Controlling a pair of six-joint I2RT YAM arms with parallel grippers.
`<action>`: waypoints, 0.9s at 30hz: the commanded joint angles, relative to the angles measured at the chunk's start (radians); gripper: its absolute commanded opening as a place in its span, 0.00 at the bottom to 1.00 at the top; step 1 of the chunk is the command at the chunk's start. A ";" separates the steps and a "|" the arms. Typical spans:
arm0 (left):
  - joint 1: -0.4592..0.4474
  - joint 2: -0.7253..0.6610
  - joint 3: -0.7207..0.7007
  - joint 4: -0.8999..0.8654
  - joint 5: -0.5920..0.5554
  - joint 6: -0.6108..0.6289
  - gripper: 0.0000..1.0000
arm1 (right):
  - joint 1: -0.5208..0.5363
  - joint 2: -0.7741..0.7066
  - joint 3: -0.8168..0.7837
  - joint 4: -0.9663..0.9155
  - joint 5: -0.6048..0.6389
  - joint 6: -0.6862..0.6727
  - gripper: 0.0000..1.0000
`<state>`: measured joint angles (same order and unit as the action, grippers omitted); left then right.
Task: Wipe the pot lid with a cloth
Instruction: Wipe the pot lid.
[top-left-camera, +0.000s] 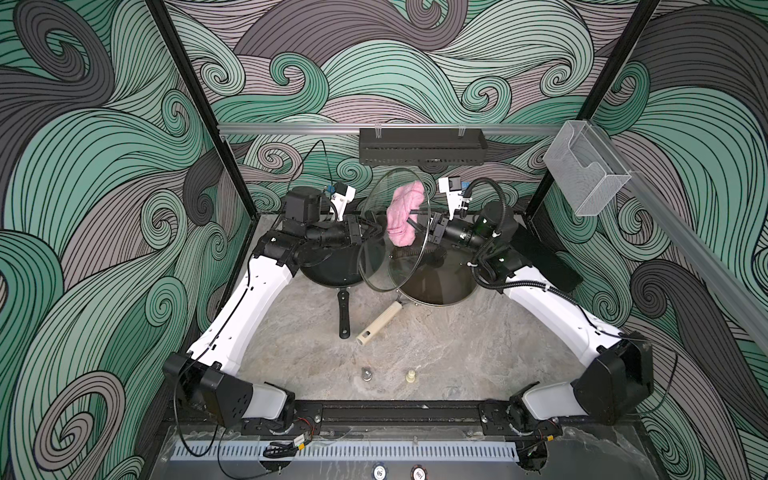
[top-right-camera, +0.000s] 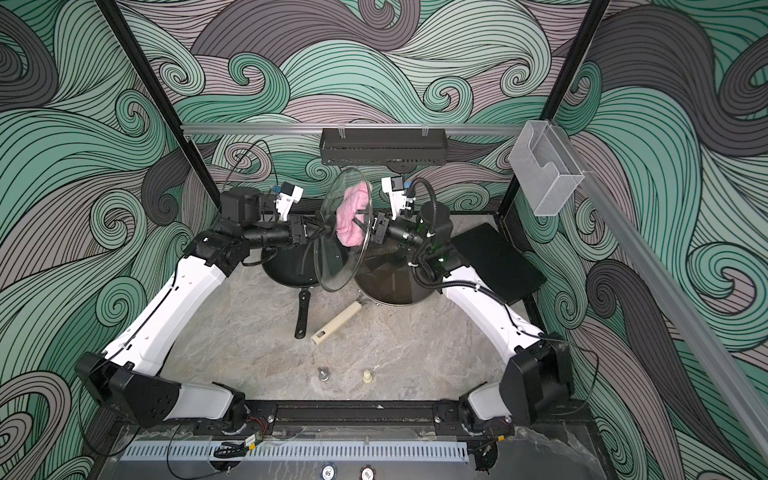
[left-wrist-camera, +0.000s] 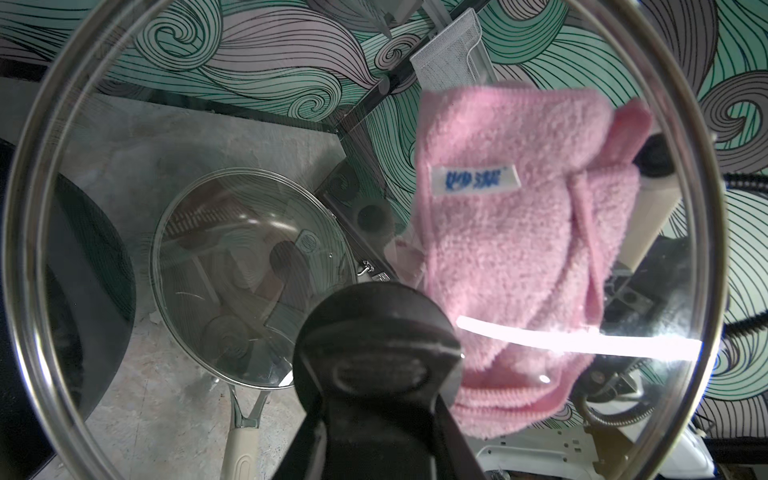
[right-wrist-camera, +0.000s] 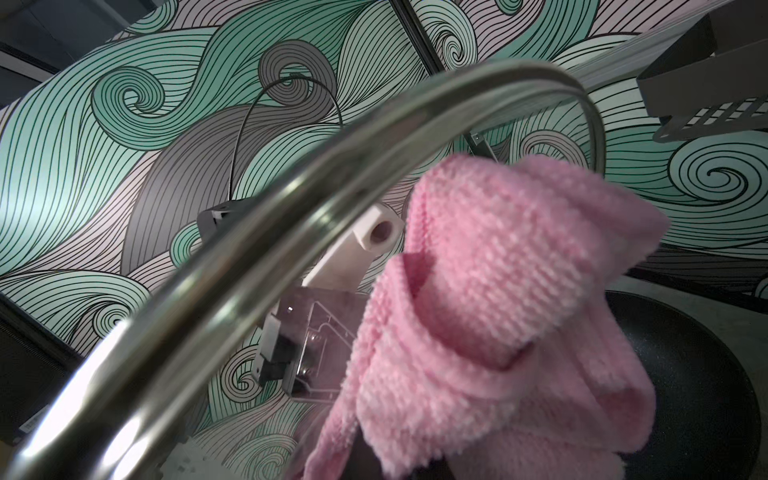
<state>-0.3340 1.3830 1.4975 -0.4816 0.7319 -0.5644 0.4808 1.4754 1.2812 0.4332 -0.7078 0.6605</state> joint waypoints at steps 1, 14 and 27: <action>-0.001 -0.075 0.027 0.095 0.134 0.027 0.00 | -0.005 0.065 0.072 0.059 -0.013 -0.011 0.00; -0.002 -0.134 0.068 0.138 0.215 -0.031 0.00 | 0.000 0.335 0.234 0.132 -0.025 0.066 0.00; -0.001 -0.091 0.142 0.200 0.045 -0.054 0.00 | 0.087 0.275 0.054 0.233 -0.042 0.137 0.00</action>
<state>-0.3344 1.3018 1.5448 -0.4572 0.8009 -0.6212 0.5488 1.8046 1.3643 0.5941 -0.7246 0.7620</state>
